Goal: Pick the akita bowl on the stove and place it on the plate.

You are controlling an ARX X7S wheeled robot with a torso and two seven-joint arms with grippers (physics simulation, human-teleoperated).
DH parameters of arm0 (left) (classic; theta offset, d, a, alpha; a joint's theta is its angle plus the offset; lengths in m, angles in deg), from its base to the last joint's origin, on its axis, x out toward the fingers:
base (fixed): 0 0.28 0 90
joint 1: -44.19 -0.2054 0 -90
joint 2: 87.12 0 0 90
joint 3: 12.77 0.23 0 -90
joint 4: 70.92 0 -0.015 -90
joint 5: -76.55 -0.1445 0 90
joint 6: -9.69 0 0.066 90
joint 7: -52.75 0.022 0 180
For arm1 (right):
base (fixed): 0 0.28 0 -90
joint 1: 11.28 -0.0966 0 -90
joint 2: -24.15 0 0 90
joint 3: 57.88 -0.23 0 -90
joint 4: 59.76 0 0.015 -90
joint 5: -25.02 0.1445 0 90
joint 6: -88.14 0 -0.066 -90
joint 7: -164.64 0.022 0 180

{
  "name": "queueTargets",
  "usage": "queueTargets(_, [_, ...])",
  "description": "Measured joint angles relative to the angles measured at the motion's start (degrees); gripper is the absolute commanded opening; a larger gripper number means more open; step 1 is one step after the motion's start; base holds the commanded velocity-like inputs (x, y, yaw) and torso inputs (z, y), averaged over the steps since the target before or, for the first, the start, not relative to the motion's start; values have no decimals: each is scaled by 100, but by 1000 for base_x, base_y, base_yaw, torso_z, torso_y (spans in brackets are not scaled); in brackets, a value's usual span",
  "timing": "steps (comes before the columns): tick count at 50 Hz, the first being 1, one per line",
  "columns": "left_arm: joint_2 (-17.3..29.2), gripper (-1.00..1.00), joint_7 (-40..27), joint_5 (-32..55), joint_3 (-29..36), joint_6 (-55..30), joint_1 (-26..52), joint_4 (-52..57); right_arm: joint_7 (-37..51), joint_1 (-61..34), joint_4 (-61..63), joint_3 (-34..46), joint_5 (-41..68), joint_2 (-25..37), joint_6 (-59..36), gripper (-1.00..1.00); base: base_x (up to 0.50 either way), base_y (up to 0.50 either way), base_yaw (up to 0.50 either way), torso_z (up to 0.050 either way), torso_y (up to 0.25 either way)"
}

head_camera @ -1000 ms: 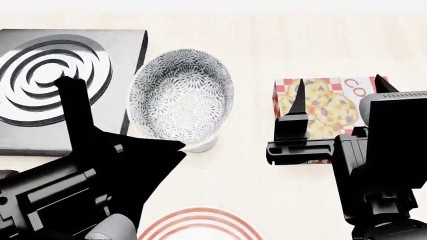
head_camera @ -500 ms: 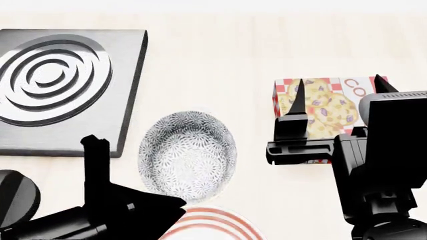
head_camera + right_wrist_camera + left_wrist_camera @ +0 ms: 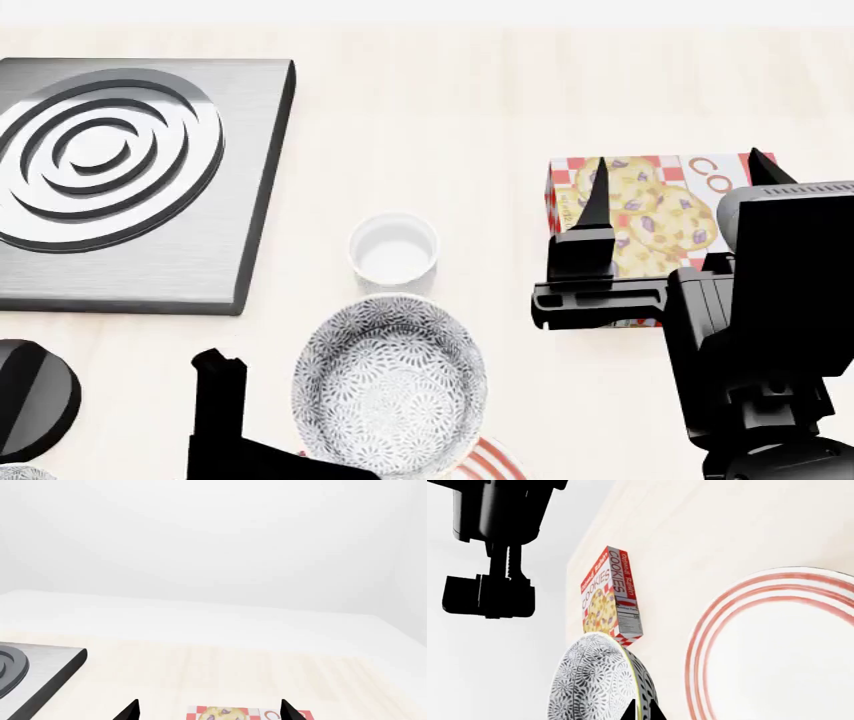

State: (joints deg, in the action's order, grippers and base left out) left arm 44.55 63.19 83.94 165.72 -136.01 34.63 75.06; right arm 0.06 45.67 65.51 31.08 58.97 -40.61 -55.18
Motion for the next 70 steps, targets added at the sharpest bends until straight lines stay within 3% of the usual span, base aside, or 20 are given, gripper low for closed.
queueTargets(28, [-86,-100,-366,-22,563,-237,-48,332,34,3,-12,22,39,30,32,100,0,0,0,0,0])
queueTargets(50, [-541,-100,-2773,2230,2167,110,1511,365,62,3,-20,39,70,53,54,100,0,0,0,1,0])
queueTargets(70, [-754,-100,-3554,2677,2854,274,1697,226,81,7,-34,56,93,75,85,100,0,0,0,0,1])
